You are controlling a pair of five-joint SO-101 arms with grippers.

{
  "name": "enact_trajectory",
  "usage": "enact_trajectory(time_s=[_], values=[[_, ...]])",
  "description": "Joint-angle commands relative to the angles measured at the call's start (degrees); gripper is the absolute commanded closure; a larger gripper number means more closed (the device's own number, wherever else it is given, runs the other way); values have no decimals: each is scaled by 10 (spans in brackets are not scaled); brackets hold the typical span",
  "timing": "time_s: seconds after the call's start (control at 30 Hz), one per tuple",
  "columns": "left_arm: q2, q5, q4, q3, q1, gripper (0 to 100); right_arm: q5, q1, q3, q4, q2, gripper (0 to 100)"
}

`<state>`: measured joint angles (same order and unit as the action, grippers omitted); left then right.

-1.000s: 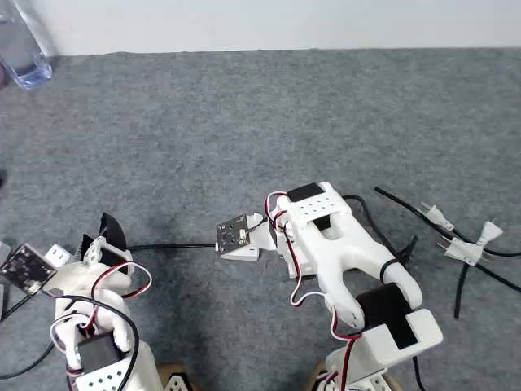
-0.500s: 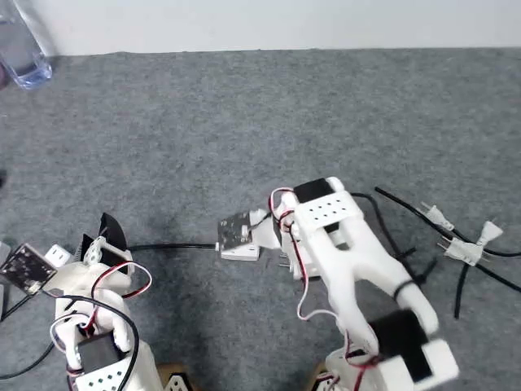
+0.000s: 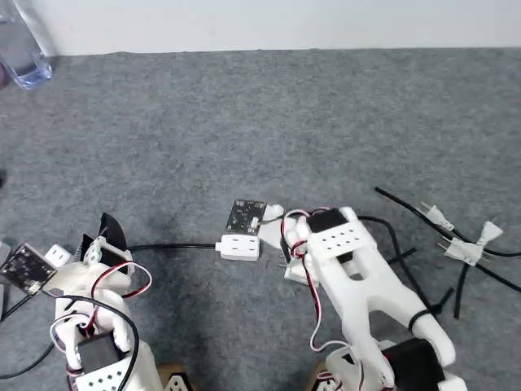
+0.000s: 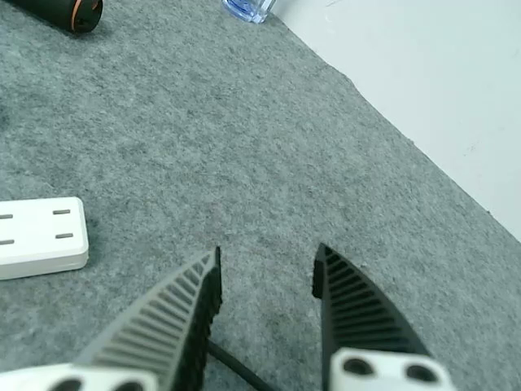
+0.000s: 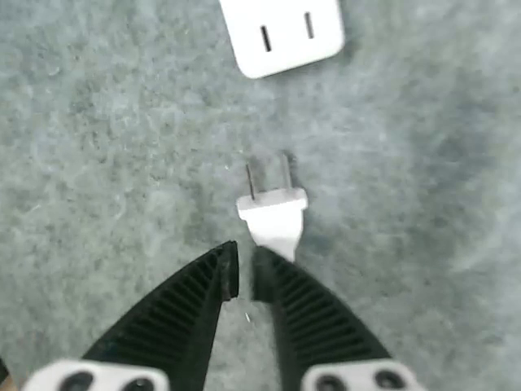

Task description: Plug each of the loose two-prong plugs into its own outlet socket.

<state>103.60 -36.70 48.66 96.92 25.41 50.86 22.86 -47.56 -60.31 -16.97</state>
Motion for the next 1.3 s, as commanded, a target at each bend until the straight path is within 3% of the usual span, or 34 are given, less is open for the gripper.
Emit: enact_trajectory(time_s=[0.0,0.33,0.9,1.27], values=[[5,4,1,-5,-4,826,4,-6,-11,28,-20,821],[5,4,1,-5,-4,826,76,-6,-4,28,-19,812],[5,4,1,-5,-4,826,76,-3,-48,98,-16,812],[5,4,1,-5,-4,826,76,-6,23,116,116,815]])
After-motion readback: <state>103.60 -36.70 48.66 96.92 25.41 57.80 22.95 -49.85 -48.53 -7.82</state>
